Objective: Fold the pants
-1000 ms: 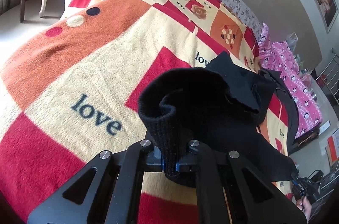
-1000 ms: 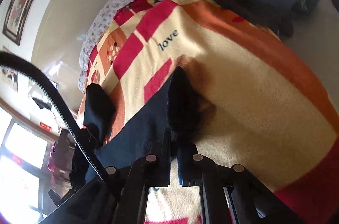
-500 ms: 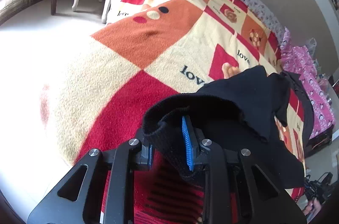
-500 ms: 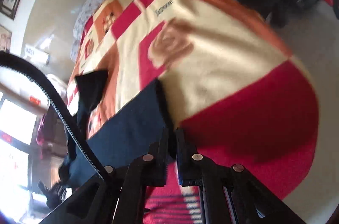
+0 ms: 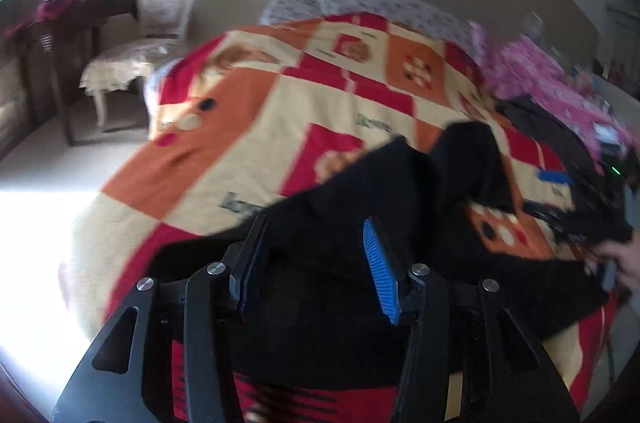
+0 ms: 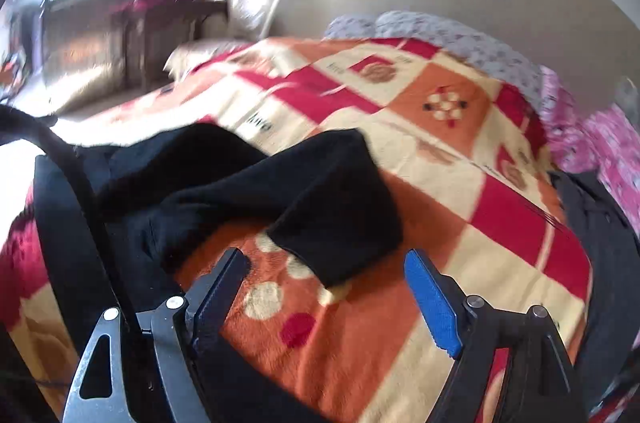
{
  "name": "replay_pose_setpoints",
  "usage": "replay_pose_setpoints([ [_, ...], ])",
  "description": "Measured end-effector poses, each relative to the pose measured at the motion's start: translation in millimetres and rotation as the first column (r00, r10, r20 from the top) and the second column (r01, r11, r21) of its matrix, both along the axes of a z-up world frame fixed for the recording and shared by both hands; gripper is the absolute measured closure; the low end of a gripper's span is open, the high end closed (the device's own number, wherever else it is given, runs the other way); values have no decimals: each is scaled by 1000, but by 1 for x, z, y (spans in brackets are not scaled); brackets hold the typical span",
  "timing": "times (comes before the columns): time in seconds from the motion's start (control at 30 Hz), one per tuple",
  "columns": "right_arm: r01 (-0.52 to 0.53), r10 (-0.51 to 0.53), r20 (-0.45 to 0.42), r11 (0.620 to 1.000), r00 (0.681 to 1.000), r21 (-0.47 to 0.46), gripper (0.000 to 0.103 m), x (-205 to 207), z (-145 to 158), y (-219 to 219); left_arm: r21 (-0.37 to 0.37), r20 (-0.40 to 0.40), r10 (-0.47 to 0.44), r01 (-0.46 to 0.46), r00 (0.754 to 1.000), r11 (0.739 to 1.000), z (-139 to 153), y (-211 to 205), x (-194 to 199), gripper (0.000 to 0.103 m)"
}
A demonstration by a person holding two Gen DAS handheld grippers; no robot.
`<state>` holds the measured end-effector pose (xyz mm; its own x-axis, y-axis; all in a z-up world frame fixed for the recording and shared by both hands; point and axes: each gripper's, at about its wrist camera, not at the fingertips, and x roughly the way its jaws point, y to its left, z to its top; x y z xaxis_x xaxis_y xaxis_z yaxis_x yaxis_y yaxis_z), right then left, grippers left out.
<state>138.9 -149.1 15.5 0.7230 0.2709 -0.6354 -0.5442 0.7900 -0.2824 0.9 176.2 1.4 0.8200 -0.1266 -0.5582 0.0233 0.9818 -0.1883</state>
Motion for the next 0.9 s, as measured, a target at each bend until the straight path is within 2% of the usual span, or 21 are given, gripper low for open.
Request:
replay_pose_setpoints([
  [0.07, -58, 52, -57, 991, 997, -120, 26, 27, -23, 30, 84, -27, -94, 96, 995, 992, -6, -29, 8, 56],
  [0.13, -89, 73, -88, 977, 993, -195, 29, 48, -43, 48, 177, -77, -105, 118, 991, 977, -13, -46, 20, 56],
  [0.2, -102, 75, -118, 965, 990, -242, 30, 58, -59, 51, 192, -138, -120, 145, 983, 971, -22, -50, 36, 56],
  [0.27, -95, 78, -87, 972, 993, -215, 29, 63, -59, 44, 209, -171, -117, 152, 978, 966, -28, -52, 48, 56],
  [0.3, -64, 45, -82, 968, 996, -242, 29, 68, -61, 43, 218, -182, -121, 160, 976, 963, -29, -54, 49, 56],
  [0.33, -33, 17, -65, 969, 998, -245, 36, 71, -58, 44, 214, -195, -138, 180, 971, 960, -29, -56, 50, 56],
  [0.37, -9, -7, -65, 969, 998, -246, 55, 74, -58, 43, 199, -200, -162, 202, 966, 959, -27, -55, 47, 56],
  [0.4, 2, -21, -83, 974, 996, -227, 65, 75, -57, 40, 174, -200, -197, 233, 960, 957, -24, -56, 43, 56],
  [0.43, 10, -29, -92, 979, 995, -205, 87, 77, -54, 40, 160, -197, -228, 261, 953, 952, -23, -56, 37, 56],
  [0.47, 25, -41, -88, 984, 995, -174, 96, 76, -51, 37, 160, -195, -245, 277, 950, 947, -22, -56, 31, 56],
  [0.53, 63, -68, -58, 994, 996, -88, 96, 67, -37, 28, 188, -209, -259, 299, 943, 936, -26, -57, 24, 56],
  [0.63, 104, -97, -75, 990, 992, 100, 97, 57, -12, 8, 261, -242, -239, 300, 940, 917, -36, -64, 26, 56],
  [0.7, 124, -104, -101, 968, 989, 216, 97, 48, 1, -5, 287, -237, -233, 297, 943, 911, -36, -68, 31, 55],
  [0.8, 141, -100, -130, 922, 986, 360, 97, 33, 21, -24, 392, -224, -190, 267, 956, 880, -38, -82, 39, 54],
  [0.9, 148, -95, -137, 878, 986, 455, 98, 20, 38, -38, 454, -209, -183, 261, 961, 852, -41, -93, 49, 54],
])
